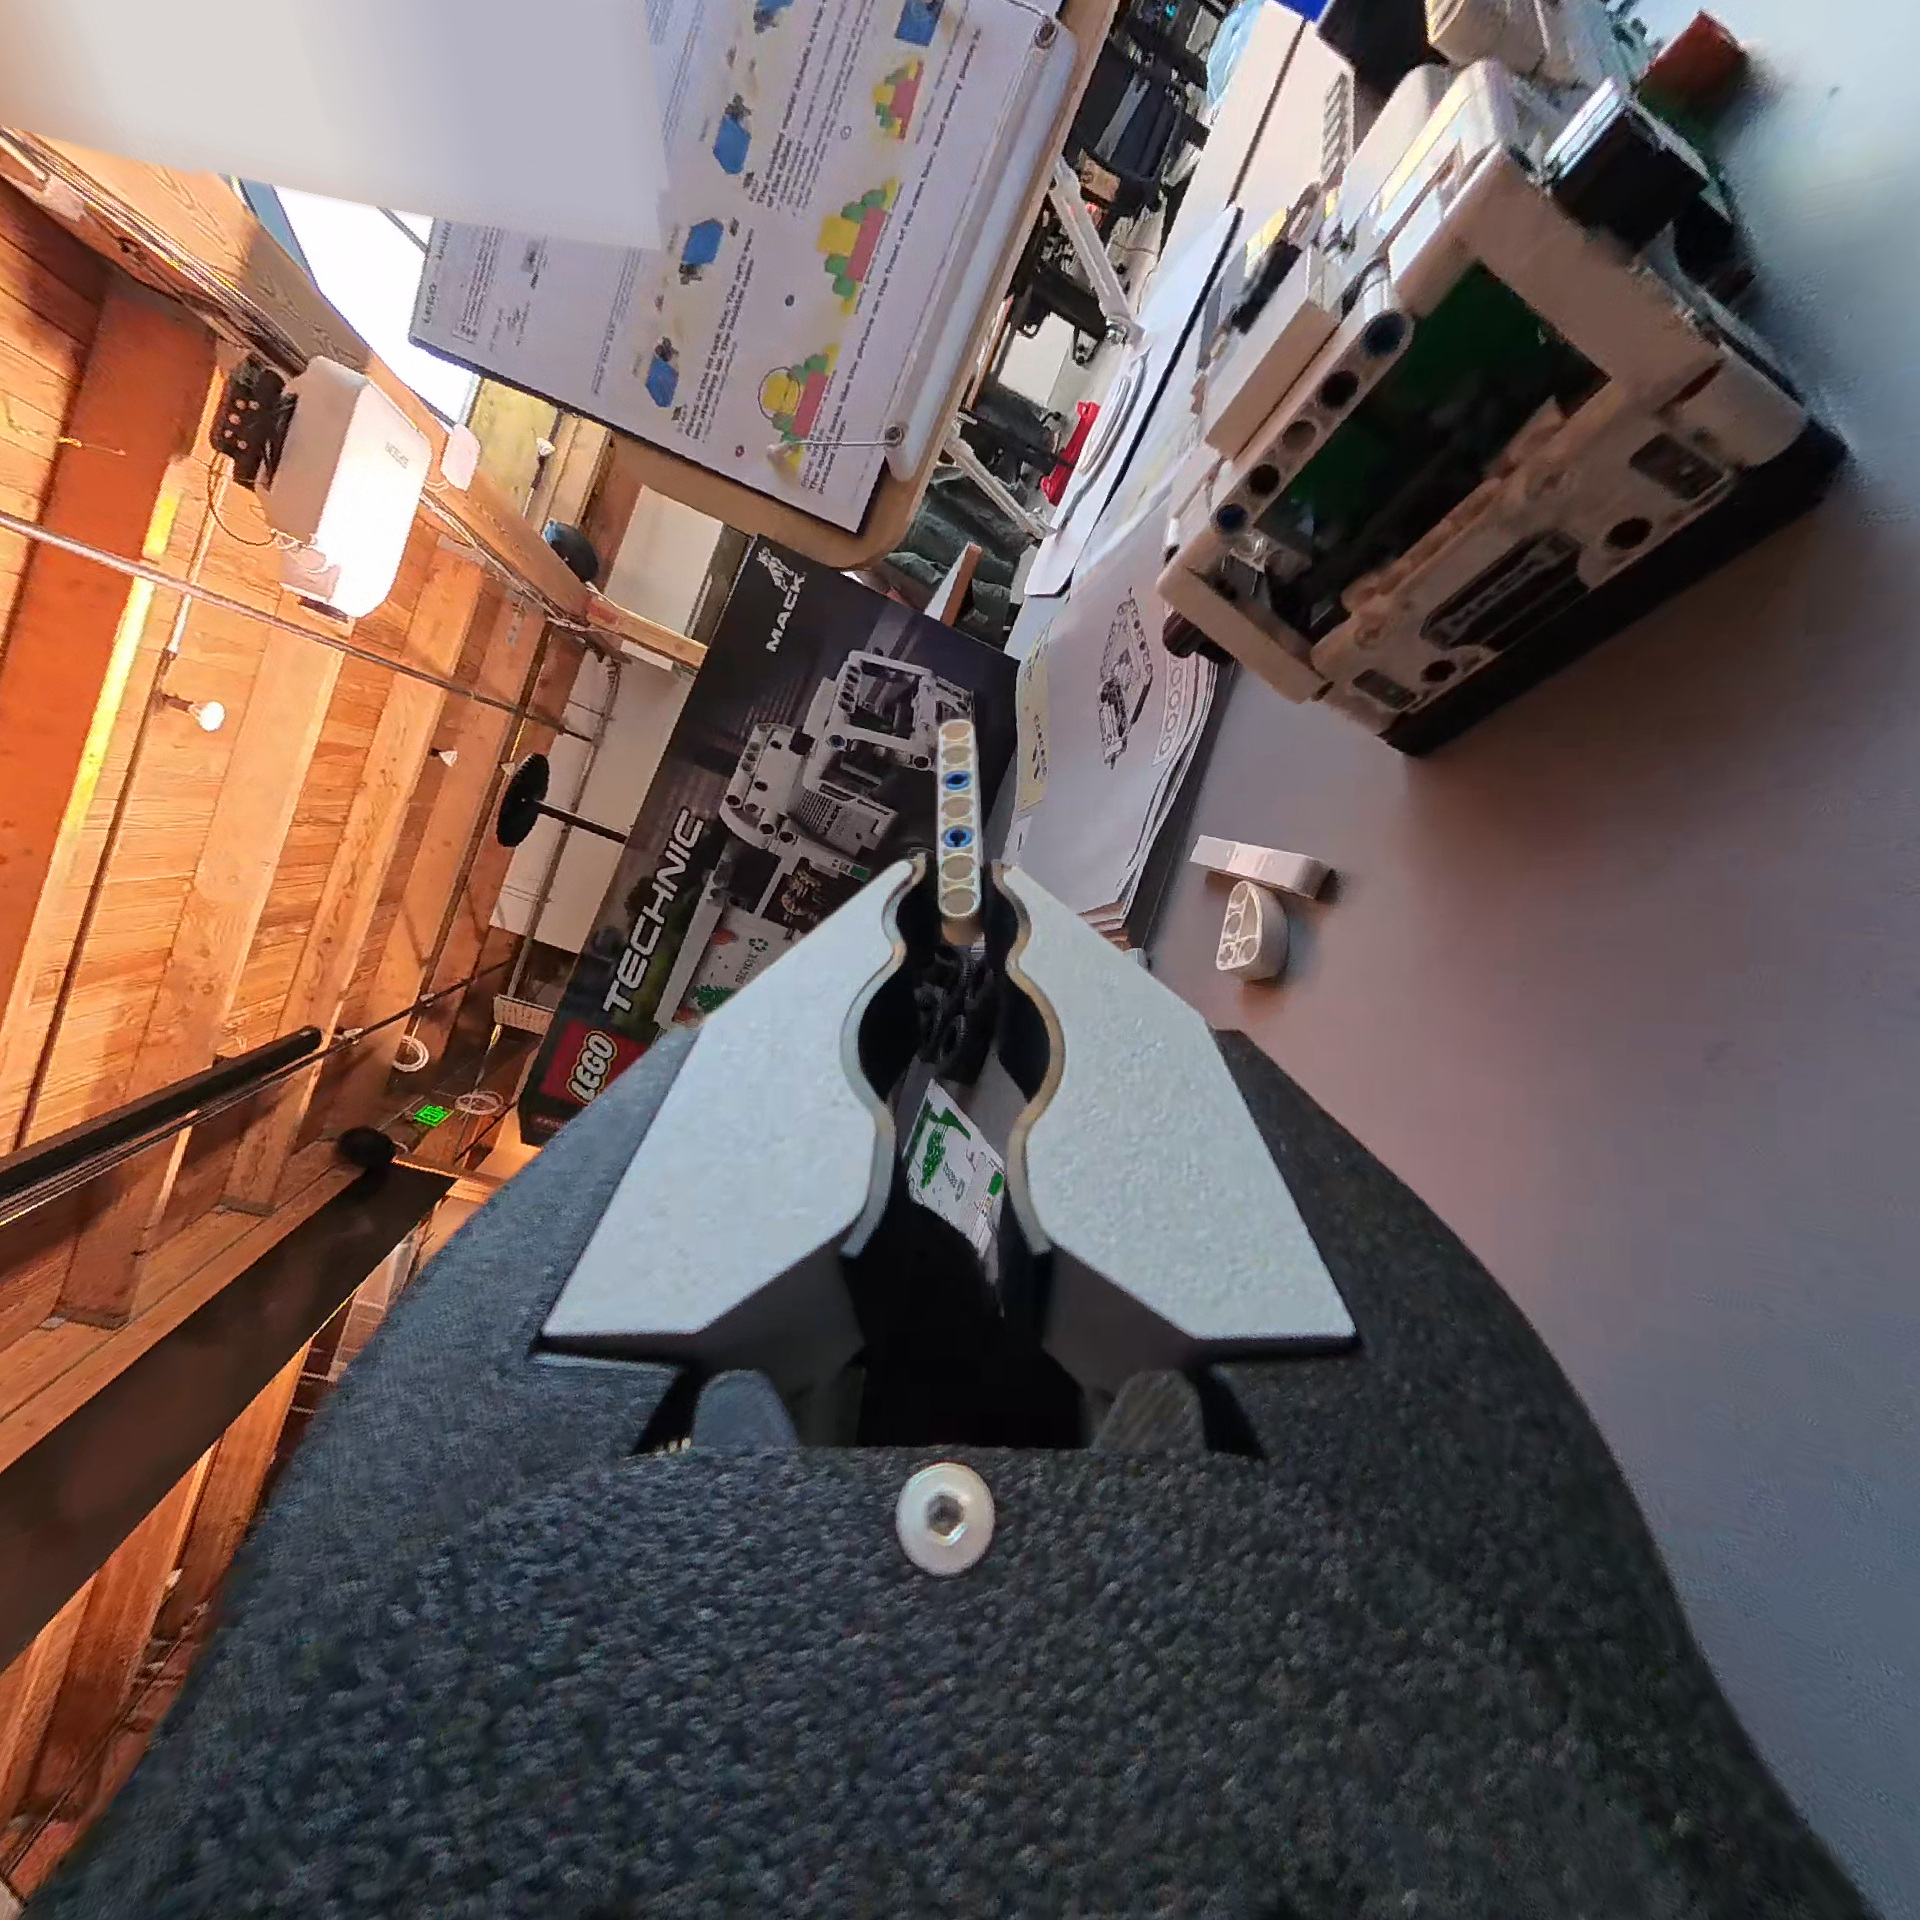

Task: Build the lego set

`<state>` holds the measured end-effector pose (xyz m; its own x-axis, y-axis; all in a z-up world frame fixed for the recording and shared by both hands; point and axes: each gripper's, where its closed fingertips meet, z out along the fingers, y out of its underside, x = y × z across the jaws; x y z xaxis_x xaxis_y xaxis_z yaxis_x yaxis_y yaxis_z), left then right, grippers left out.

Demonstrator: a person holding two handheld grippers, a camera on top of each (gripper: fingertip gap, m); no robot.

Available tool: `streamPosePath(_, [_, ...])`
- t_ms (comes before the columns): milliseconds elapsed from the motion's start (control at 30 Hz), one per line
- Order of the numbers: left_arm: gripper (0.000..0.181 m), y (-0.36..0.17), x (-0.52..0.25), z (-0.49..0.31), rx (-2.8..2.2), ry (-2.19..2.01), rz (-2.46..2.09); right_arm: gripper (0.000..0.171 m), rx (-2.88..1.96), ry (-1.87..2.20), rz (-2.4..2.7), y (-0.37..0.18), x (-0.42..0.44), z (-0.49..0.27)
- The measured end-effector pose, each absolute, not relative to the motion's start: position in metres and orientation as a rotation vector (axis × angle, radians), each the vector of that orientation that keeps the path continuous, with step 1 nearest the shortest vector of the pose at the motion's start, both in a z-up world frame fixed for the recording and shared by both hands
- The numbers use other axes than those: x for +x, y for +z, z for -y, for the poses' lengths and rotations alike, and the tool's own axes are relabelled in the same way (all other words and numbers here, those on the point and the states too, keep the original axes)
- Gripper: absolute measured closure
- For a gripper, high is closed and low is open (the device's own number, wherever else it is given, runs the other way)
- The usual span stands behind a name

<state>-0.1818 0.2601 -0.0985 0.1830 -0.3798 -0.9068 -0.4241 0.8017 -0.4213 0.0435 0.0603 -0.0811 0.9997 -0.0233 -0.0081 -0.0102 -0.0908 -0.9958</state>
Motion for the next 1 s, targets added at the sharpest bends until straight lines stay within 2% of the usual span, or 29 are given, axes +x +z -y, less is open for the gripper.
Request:
streamPosePath(400, [0.175,-0.096,-0.182,-0.252,-0.696,-0.021,-1.418,0.160,-1.690,-0.006,0.008,-0.085,0.039,-0.063])
streamPosePath(567, [0.175,-0.077,-0.182,-0.196,-0.484,-0.167,-1.401,0.160,-1.686,-0.025,0.041,-0.085,0.034,-0.062])
streamPosePath(700, [0.175,-0.070,-0.182,-0.121,-0.277,-0.329,-1.434,0.154,-1.693,0.008,0.102,-0.085,0.018,-0.061])
streamPosePath(833, [0.176,-0.107,-0.173,-0.082,-0.131,-0.242,-1.603,0.152,-1.780,0.359,0.407,-0.085,-0.079,-0.044])
streamPosePath(900, [0.176,-0.124,-0.173,-0.065,-0.099,-0.257,-1.682,0.142,-1.919,0.551,0.571,-0.104,-0.129,-0.029])
streamPosePath(1000, [0.175,-0.124,-0.174,-0.045,-0.006,-0.227,-1.662,0.142,-1.996,0.552,0.680,-0.125,-0.159,-0.026])
